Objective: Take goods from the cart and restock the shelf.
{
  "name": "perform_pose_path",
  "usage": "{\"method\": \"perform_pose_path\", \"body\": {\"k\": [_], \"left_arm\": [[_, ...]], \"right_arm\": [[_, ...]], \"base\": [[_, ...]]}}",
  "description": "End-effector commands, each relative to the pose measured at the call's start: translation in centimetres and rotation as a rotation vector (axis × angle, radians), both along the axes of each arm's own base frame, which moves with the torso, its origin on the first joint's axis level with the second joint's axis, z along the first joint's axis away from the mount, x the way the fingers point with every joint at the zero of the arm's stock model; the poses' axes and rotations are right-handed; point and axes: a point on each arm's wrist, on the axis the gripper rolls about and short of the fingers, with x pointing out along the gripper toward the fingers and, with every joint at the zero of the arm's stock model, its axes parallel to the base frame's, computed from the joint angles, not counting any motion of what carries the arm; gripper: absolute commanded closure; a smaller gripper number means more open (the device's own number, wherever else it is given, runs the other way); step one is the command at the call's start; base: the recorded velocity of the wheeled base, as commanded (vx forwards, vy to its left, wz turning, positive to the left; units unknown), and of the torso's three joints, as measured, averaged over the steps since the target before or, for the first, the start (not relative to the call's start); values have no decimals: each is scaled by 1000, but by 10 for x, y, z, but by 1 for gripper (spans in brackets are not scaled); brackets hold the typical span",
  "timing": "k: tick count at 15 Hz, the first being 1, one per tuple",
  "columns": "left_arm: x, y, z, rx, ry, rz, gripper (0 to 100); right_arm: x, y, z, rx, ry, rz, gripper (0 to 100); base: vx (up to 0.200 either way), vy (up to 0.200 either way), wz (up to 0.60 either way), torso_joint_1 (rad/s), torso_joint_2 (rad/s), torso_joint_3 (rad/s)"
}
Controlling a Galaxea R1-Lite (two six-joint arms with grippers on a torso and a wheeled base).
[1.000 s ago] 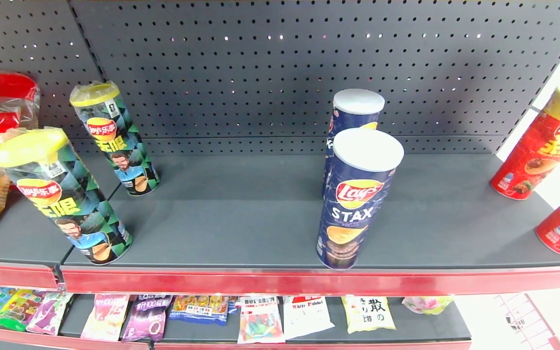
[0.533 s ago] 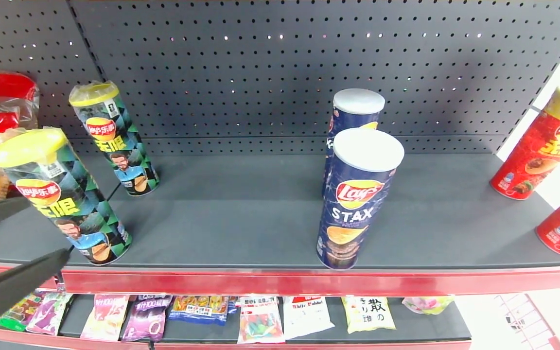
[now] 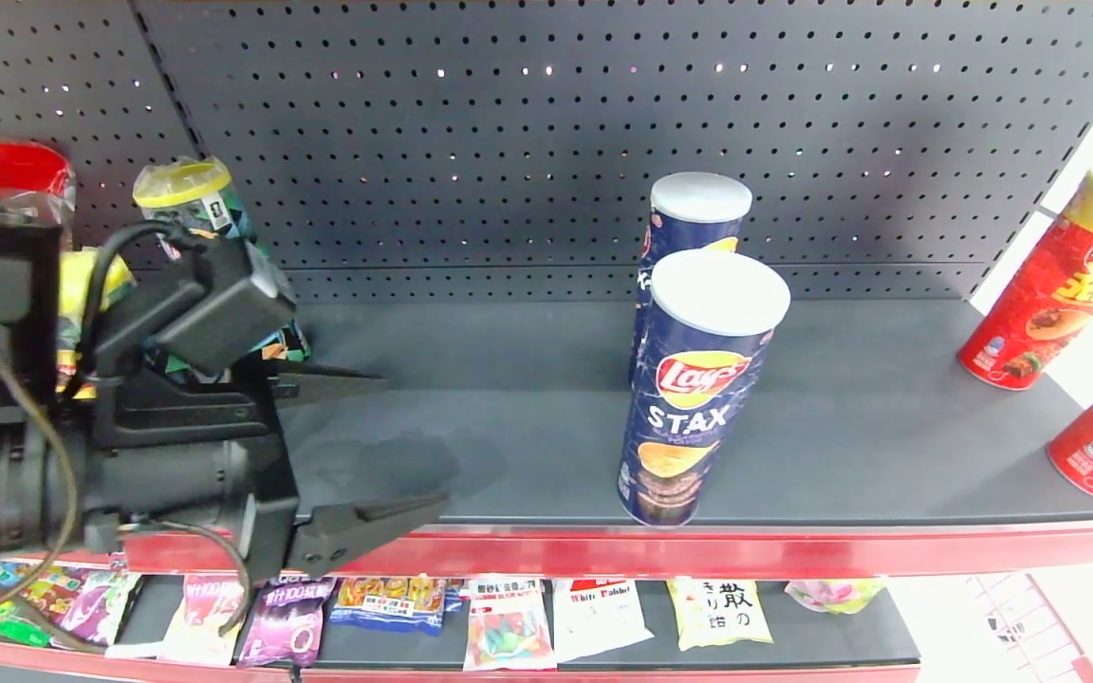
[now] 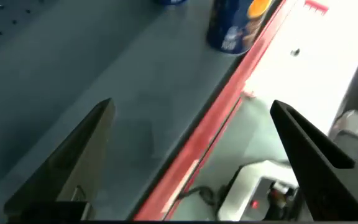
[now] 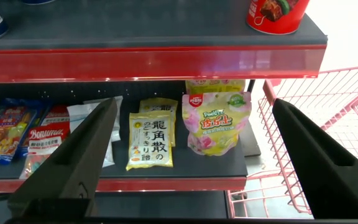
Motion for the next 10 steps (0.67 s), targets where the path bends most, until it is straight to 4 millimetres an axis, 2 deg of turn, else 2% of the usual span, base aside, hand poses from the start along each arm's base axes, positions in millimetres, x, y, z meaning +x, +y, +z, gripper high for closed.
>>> {"method": "perform_pose_path", "body": {"k": [1, 7, 10], "left_arm": [[28, -19, -21, 71, 64, -1, 0], [54, -72, -41, 126, 110, -96, 0], [63, -85, -45, 140, 112, -94, 0]], "right_arm": [[0, 0, 0, 0, -1, 1, 0], [0, 0, 0, 0, -1, -1, 0], [0, 0, 0, 0, 1, 1, 0]], "base": [[0, 0, 0, 0, 0, 0], [0, 0, 0, 0, 0, 0], [0, 0, 0, 0, 0, 0]]}}
